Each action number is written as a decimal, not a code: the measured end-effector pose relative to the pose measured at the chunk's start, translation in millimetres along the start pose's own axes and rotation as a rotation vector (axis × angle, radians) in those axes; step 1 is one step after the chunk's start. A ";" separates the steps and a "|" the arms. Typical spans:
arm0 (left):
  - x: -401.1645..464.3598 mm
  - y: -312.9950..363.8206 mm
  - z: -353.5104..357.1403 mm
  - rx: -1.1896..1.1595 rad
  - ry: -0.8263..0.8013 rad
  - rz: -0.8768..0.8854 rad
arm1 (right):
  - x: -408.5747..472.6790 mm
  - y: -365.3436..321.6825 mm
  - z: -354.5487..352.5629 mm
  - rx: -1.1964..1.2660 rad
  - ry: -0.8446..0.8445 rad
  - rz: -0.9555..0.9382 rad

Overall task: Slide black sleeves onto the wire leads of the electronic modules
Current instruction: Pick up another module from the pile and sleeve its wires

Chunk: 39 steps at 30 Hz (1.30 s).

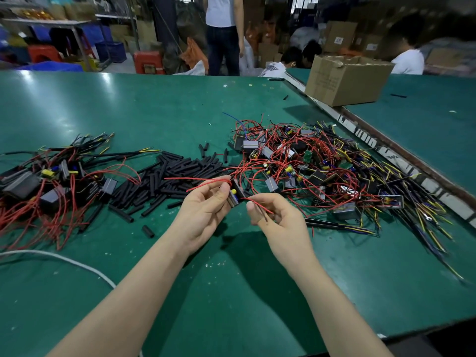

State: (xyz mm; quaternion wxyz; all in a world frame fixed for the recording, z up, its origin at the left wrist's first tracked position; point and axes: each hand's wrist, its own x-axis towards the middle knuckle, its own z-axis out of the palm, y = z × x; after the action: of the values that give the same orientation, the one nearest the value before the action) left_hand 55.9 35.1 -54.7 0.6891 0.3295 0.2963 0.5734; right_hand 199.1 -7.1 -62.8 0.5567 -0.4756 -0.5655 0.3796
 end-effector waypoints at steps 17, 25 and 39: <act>-9.7 -2.8 1.8 0.167 -0.027 -0.015 | -0.8 -20.2 -15.8 0.498 0.368 0.177; -7.6 -5.5 -1.1 0.155 0.060 0.000 | -1.1 -7.1 -13.2 0.072 0.428 0.114; -3.3 -8.6 -6.1 0.401 0.005 -0.010 | 2.2 -10.4 5.2 -0.754 0.163 -0.395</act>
State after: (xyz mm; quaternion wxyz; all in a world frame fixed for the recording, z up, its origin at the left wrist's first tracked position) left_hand 55.7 31.5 -65.1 0.6118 0.4574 0.4080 0.5001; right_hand 192.9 -7.2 -52.8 0.4488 -0.5568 -0.6989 -0.0064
